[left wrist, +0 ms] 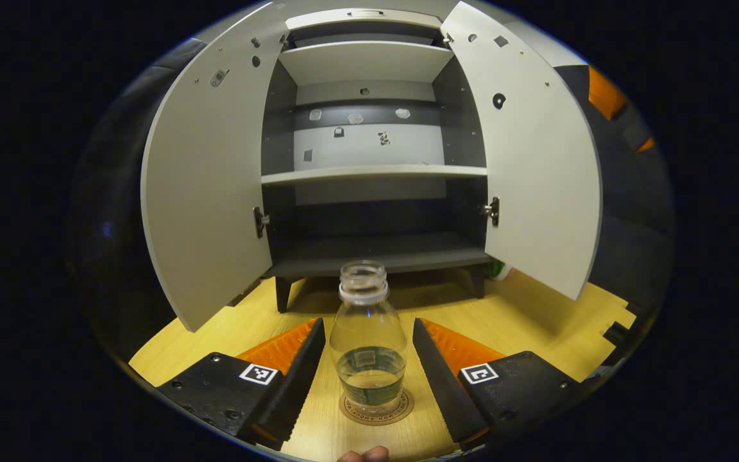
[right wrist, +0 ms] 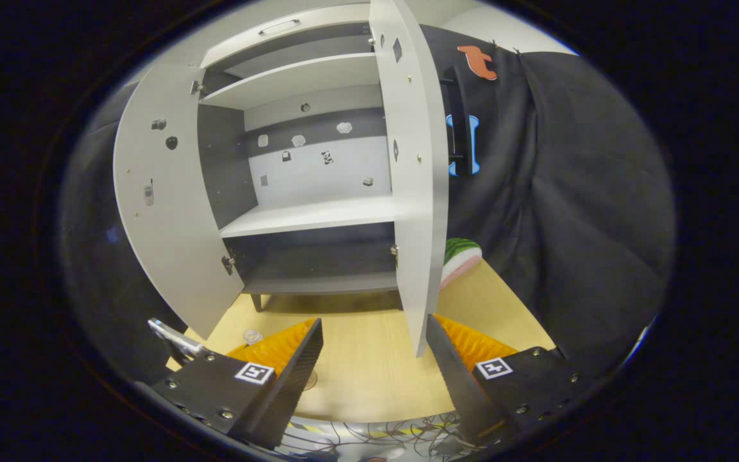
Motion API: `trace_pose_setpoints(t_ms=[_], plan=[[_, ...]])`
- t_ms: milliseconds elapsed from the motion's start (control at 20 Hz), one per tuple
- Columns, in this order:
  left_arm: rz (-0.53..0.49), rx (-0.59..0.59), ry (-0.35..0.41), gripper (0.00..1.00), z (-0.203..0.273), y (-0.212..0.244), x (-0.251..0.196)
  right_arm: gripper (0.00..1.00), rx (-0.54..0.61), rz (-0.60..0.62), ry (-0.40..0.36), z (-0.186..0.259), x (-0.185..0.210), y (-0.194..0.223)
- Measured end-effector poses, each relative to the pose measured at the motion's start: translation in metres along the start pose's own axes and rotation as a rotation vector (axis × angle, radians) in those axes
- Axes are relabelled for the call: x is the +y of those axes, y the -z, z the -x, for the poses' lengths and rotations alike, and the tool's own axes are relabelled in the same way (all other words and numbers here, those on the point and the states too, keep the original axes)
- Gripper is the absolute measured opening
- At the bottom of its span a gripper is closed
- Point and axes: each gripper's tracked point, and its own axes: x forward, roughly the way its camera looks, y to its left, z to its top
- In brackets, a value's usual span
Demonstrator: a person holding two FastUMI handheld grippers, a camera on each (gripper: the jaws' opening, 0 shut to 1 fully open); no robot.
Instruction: Grasp the bottle in the cabinet with the left hand and place it on the coaster, then close the right door with the right hand and the left door with the left hand.
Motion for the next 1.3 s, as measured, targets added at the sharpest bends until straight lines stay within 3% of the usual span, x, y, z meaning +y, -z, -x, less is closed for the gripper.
trace_pose_setpoints(t_ms=[50,100,200,300,400,650,900,1300], plan=[[-0.001,-0.026,0.002,0.88,0.002,-0.014,0.000,0.99,-0.011,-0.004,-0.005,0.001,0.000,-0.005],[-0.007,-0.040,0.006,0.88,0.005,-0.027,0.000,0.94,-0.021,-0.009,-0.010,0.003,0.000,-0.009],[-0.014,-0.071,0.003,0.88,0.011,-0.052,0.001,0.99,-0.048,-0.013,-0.018,0.004,-0.003,-0.019],[-0.013,-0.095,-0.004,0.88,0.017,-0.082,0.004,0.94,-0.081,-0.015,-0.023,0.007,-0.009,-0.032],[0.003,-0.117,-0.010,0.88,0.026,-0.114,0.008,0.99,-0.125,-0.025,-0.018,0.010,-0.021,-0.053],[0.025,-0.160,-0.056,0.88,0.045,-0.182,0.027,0.98,-0.224,-0.034,0.012,0.009,-0.069,-0.106],[0.041,-0.147,-0.093,0.88,0.064,-0.206,0.042,0.98,-0.274,-0.035,0.028,-0.010,-0.111,-0.141],[0.049,-0.118,-0.109,0.87,0.086,-0.204,0.054,0.98,-0.283,0.001,-0.023,-0.039,-0.107,-0.161]])
